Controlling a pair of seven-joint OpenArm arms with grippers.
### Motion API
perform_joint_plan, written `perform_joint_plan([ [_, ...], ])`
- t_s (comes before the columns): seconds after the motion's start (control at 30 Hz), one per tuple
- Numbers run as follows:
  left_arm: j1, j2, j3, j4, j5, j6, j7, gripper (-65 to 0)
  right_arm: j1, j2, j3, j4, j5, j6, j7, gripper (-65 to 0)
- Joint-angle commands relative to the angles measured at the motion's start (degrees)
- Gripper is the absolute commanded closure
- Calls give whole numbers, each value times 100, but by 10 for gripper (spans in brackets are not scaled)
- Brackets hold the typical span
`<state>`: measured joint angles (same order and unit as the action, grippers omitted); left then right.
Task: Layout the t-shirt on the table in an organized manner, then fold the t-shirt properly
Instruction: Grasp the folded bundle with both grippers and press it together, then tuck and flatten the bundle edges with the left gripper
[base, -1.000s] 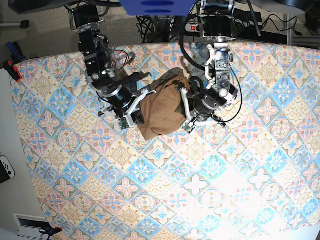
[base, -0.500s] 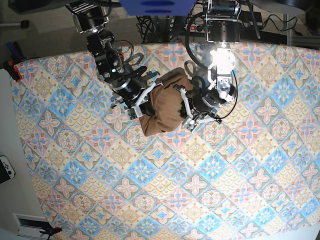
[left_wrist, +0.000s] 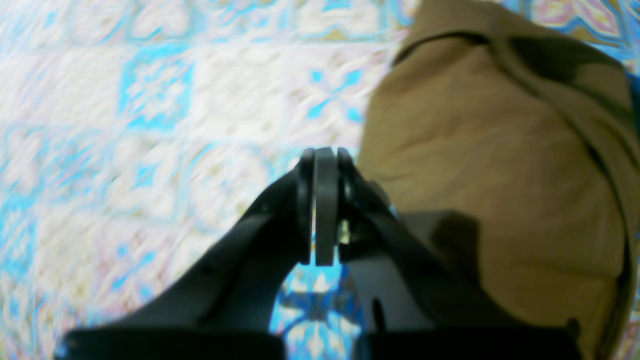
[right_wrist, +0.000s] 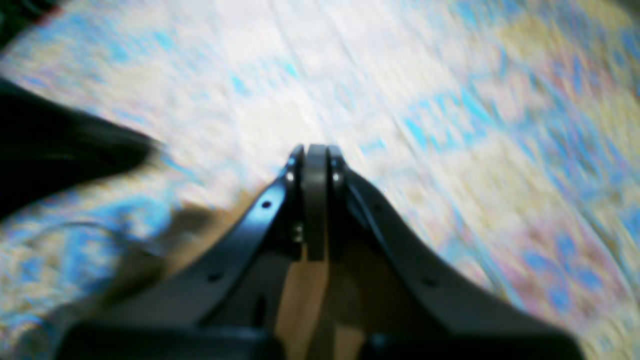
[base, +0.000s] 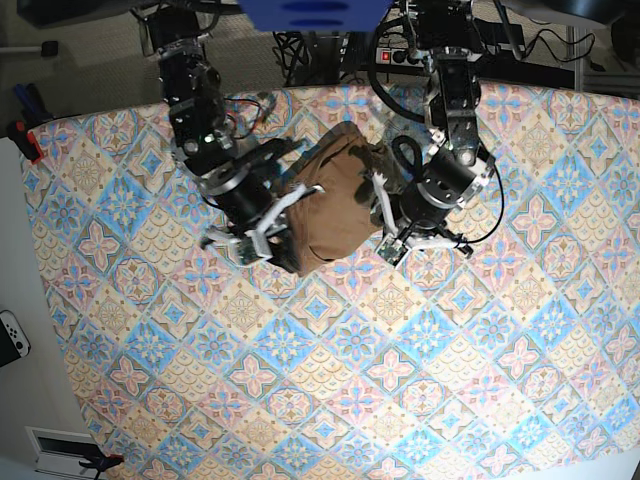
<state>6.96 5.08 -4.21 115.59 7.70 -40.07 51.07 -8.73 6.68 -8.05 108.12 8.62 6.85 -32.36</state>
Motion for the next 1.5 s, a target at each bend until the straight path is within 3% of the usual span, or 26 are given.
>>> perform_joint_plan([
  [0.0, -41, 24, 30, 155, -212, 7, 49, 0, 113, -4, 124, 112, 39, -13, 243, 0],
  [0.13, 258, -266, 592, 190, -379, 7, 700, 0, 113, -13, 449, 112, 39, -21, 243, 0],
  [0.37, 873, -811, 1893, 173, -476, 7, 735, 0, 113, -13, 783, 103, 39, -21, 243, 0],
  [0.53, 847, -864, 1911, -47, -370, 7, 752, 0, 113, -13, 801, 103, 39, -21, 243, 0],
  [0.7, 583, -1146, 1902, -574, 166, 7, 893, 0, 139, -13, 801, 103, 39, -21, 243, 0],
  [0.83, 310, -1357, 1489, -513, 298, 7, 1043, 0, 148, -13, 801, 50, 39, -21, 243, 0],
  [1.03, -490, -1357, 873, -785, 324, 7, 1016, 0, 148, -13, 775, 24, 39, -21, 243, 0],
  [1.17, -1351, -1242, 873, -2043, 254, 7, 849, 0, 139, -13, 766, 24, 39, -21, 243, 0],
  [1.27, -1791, -952, 865, -2772, 315, 7, 594, 0, 122, -13, 792, 32, 39, -21, 251, 0],
  [1.47, -1720, -776, 830, -1902, 306, 7, 603, 0, 104, 22, 801, 32, 39, -21, 251, 0],
])
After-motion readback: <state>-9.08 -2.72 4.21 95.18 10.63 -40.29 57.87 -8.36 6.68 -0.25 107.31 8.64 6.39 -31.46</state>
